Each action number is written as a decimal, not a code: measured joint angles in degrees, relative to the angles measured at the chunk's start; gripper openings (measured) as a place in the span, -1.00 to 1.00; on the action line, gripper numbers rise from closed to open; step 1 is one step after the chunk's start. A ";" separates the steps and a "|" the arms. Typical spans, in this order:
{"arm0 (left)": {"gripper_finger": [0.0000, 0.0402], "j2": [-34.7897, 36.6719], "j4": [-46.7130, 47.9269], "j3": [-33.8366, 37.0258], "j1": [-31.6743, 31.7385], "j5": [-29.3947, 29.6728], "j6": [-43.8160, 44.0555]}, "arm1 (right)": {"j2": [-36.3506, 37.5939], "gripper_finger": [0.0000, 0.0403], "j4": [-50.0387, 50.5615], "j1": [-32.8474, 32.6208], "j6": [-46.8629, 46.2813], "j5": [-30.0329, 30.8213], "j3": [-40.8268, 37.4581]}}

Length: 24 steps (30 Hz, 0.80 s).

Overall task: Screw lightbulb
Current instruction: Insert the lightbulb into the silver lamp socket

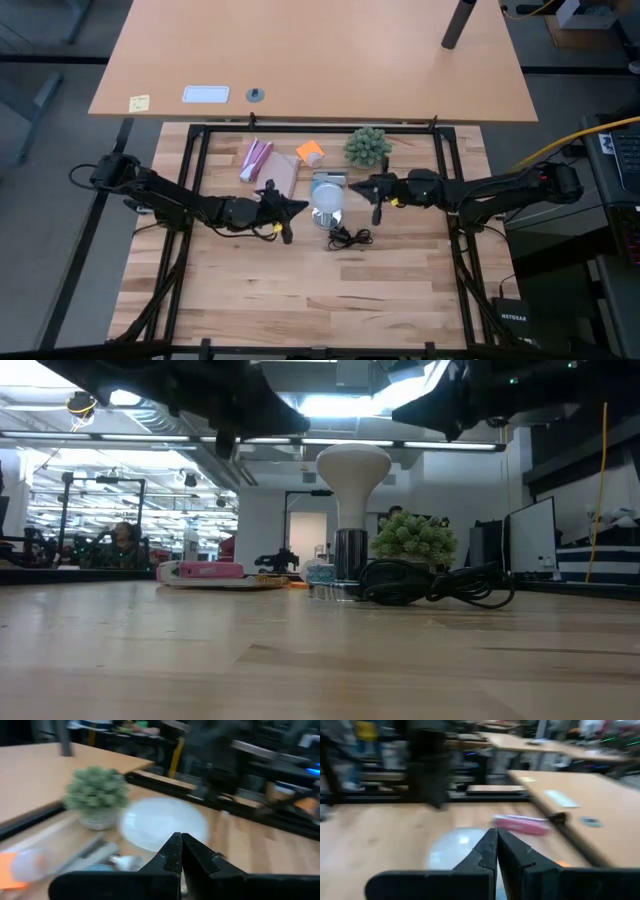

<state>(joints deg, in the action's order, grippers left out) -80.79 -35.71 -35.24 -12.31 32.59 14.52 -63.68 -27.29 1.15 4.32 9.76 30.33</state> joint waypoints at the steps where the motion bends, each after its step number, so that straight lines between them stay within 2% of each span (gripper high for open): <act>1: -1.00 -0.08 -0.27 0.00 -0.46 -1.31 -0.06 | 0.00 -0.92 -0.06 0.00 0.72 2.09 0.00; 4: -1.00 -0.71 -0.59 0.00 -1.39 -3.85 0.37 | -0.51 -0.92 0.08 0.02 1.97 4.81 0.00; 16: -1.00 -6.65 -6.82 0.00 -1.39 -3.90 1.79 | -7.39 -0.92 0.13 0.00 0.01 3.57 0.00; 24: -1.00 -8.17 -7.60 0.00 0.76 -3.88 2.01 | -8.30 -0.92 -0.10 0.00 -1.49 3.04 0.00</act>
<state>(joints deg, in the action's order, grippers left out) -88.97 -43.31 -35.24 -11.54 28.71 16.53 -71.98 -27.39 1.15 2.83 12.80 30.33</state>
